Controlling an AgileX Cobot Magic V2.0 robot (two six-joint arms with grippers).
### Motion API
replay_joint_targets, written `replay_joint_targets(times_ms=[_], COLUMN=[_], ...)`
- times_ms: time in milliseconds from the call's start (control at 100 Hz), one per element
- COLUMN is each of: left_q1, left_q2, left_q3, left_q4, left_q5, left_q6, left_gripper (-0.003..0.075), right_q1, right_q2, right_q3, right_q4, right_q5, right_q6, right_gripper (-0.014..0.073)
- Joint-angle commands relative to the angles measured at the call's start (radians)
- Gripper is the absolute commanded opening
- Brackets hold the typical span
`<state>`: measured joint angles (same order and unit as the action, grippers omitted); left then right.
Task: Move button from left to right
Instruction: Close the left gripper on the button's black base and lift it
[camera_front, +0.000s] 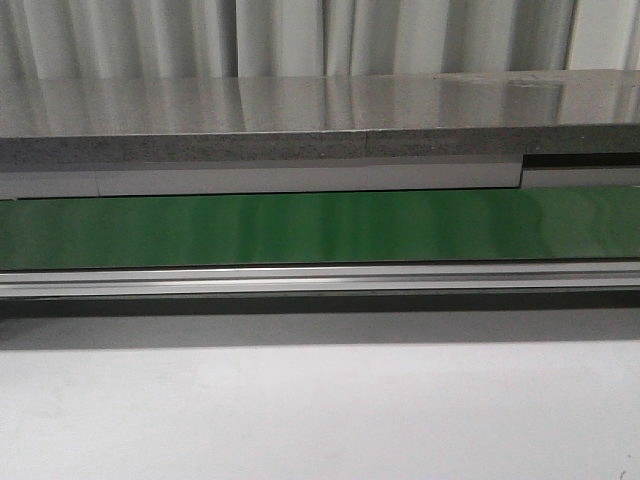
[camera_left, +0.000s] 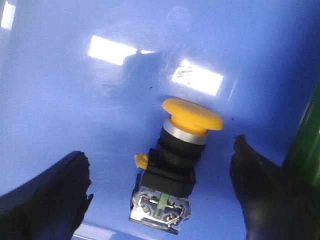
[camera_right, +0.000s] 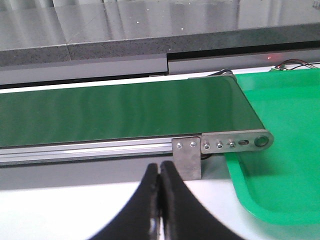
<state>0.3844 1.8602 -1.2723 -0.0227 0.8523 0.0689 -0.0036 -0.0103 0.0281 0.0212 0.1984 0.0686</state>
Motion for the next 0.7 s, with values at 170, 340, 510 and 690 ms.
replay_joint_targets(times_ms=[170,340,510,690], left_q1=[0.002,0.002,0.002,0.002], left_q2=[-0.004,0.027,0.037,0.057], left_q3=[-0.018,-0.018,-0.017,-0.017], left_q4=[-0.001,-0.005,-0.003,-0.002], left_q5=[0.004,0.016,0.008,0.010], left_q6=[0.001,0.001,0.001,0.001], left_gripper=[0.0546,0.0546,0.0546,0.0546], right_q1=[-0.006,-0.006,-0.006,-0.006], right_q2=[-0.020,-0.020,-0.020,-0.020], right_q3=[-0.015,-0.015,-0.015,-0.015], right_q4=[-0.001,-0.001,-0.001,-0.001], right_q5=[-0.083,-0.083,-0.083,-0.083], right_q6=[-0.003,-0.003,-0.003,-0.003], right_gripper=[-0.0067,-0.0067,-0.0067,-0.0067])
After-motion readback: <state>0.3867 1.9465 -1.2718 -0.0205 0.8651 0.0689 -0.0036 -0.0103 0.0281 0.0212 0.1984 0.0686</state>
